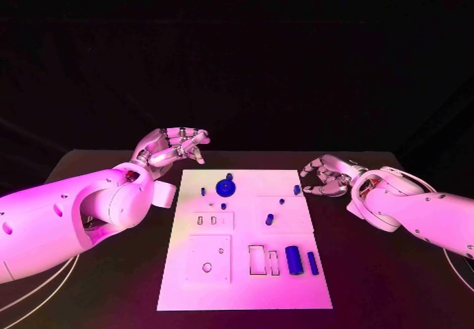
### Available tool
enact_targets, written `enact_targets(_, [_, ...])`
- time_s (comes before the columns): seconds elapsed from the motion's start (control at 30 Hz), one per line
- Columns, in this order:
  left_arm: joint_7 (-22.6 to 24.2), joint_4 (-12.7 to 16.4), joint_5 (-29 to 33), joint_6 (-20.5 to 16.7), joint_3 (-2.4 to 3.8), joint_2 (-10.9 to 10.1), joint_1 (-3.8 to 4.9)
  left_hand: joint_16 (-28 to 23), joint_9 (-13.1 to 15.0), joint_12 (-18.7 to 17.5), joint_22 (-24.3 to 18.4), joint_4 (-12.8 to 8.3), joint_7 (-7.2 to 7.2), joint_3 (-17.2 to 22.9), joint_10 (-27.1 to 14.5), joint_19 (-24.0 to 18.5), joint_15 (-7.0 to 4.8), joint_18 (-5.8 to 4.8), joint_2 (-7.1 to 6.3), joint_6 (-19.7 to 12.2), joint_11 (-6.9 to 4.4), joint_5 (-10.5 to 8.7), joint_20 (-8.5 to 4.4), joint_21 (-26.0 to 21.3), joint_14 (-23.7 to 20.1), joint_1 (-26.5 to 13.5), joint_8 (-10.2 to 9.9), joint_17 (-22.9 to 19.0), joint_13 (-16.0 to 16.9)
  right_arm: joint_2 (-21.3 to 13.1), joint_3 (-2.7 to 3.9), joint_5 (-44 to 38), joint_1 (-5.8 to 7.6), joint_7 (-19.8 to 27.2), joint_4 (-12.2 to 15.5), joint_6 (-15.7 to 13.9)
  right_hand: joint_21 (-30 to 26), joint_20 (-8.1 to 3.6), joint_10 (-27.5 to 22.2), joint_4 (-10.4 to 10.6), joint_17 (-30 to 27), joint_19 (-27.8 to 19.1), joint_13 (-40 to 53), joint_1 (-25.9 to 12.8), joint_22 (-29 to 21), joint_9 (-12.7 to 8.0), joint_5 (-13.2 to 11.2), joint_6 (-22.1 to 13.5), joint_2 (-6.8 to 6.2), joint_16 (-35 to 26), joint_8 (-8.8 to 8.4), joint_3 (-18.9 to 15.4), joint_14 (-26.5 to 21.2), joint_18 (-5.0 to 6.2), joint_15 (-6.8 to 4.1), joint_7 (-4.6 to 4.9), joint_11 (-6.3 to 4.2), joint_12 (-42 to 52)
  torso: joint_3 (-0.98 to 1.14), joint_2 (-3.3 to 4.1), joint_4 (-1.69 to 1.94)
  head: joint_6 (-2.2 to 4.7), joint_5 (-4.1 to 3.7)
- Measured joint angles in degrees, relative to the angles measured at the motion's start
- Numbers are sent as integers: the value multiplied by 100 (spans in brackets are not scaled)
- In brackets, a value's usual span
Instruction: Assemble the parts on the task board
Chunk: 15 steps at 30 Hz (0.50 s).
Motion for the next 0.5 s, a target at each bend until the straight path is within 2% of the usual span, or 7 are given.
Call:
enact_targets(0.3, [1,-12,2,5,-2,8,0,0,0,0,0,0,0,0,0,0,0,0,0,0,0,0,0,0,0,0,0,0,0,191,0,0,-97,-5,-138,11,26,-22,0,-14,-1,22,0,23,0,3,25,51,23,0,0,67,0,0,0,-7,0,0,-9,1,7,5,26])
enact_targets(0.5, [1,-20,3,6,-3,0,0,0,-1,0,-1,0,0,0,0,0,0,0,0,0,0,0,0,0,0,0,0,0,0,238,-3,0,-151,-12,-156,54,26,-22,4,0,-1,22,-1,23,-1,12,25,122,23,0,23,146,0,0,0,-12,-3,0,-11,-1,2,-35,45])
